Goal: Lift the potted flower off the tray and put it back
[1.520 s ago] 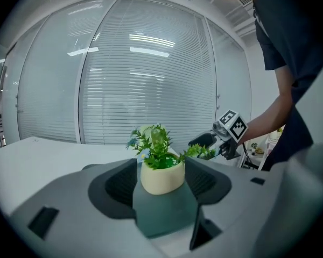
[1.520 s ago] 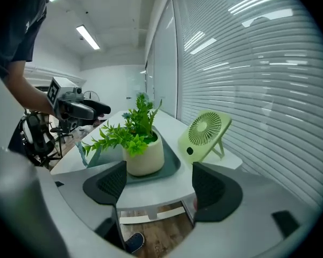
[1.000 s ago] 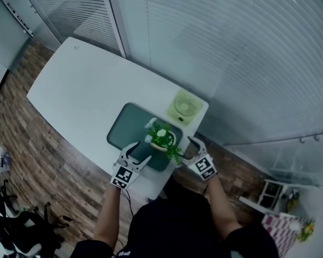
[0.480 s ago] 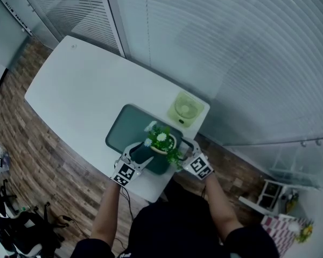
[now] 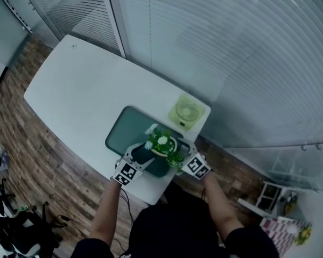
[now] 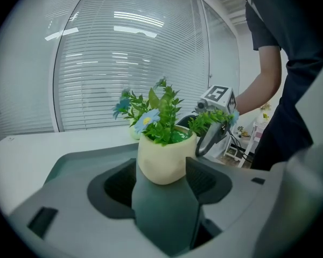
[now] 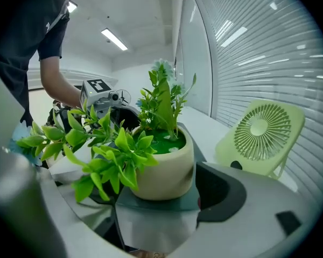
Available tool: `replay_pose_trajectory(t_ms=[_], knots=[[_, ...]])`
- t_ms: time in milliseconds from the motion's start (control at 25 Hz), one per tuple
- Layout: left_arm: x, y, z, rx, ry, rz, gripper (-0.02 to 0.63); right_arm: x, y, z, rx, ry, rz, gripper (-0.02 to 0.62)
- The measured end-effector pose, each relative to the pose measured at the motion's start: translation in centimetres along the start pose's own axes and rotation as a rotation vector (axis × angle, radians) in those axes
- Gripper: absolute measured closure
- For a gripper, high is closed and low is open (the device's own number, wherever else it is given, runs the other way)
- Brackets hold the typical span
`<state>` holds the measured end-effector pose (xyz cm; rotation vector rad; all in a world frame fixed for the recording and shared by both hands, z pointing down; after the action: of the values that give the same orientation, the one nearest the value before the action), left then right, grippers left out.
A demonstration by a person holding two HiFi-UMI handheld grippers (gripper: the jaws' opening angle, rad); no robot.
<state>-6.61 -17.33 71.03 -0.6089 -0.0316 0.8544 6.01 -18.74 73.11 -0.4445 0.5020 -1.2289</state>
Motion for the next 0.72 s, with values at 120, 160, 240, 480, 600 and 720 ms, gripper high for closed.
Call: replay_pose_trajectory(t_ms=[120, 160, 240, 480, 600, 720], knots=[[0.0, -0.3, 0.0, 0.000, -0.002, 0.003, 0.337, -0.1, -0.2, 0.1, 0.006, 0.001, -0.007, 0.222], [-0.1, -0.4, 0.0, -0.002, -0.002, 0.006, 0.337, -0.2, -0.3, 0.1, 0.001, 0.005, -0.012, 0.222], [-0.2, -0.6, -0.1, -0.002, -0.002, 0.014, 0.337, -0.2, -0.2, 0.1, -0.008, 0.013, -0.023, 0.222], [0.0, -1.0, -0.4, -0.007, -0.028, 0.040, 0.337, -0.3, -0.3, 0.1, -0.011, 0.034, -0.037, 0.222], [-0.2, -1.1, -0.3, -0.009, -0.022, 0.057, 0.337, -0.1, -0.4, 0.1, -0.007, 0.027, -0.039, 0.222], [0.1, -1.4, -0.3, -0.009, -0.026, 0.076, 0.337, -0.2, -0.5, 0.2, 0.005, 0.013, -0.032, 0.222]])
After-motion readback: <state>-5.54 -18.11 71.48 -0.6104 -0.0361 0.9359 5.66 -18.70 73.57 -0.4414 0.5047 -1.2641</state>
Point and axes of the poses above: the fingertips, and each gripper's own axes: y backward along the fingers, x to its right, z out of its underside, the point moved 3 cm from there along y, backward along the fingers, and after that the axes turned 13 degrees about y, right-handed, at the moved point
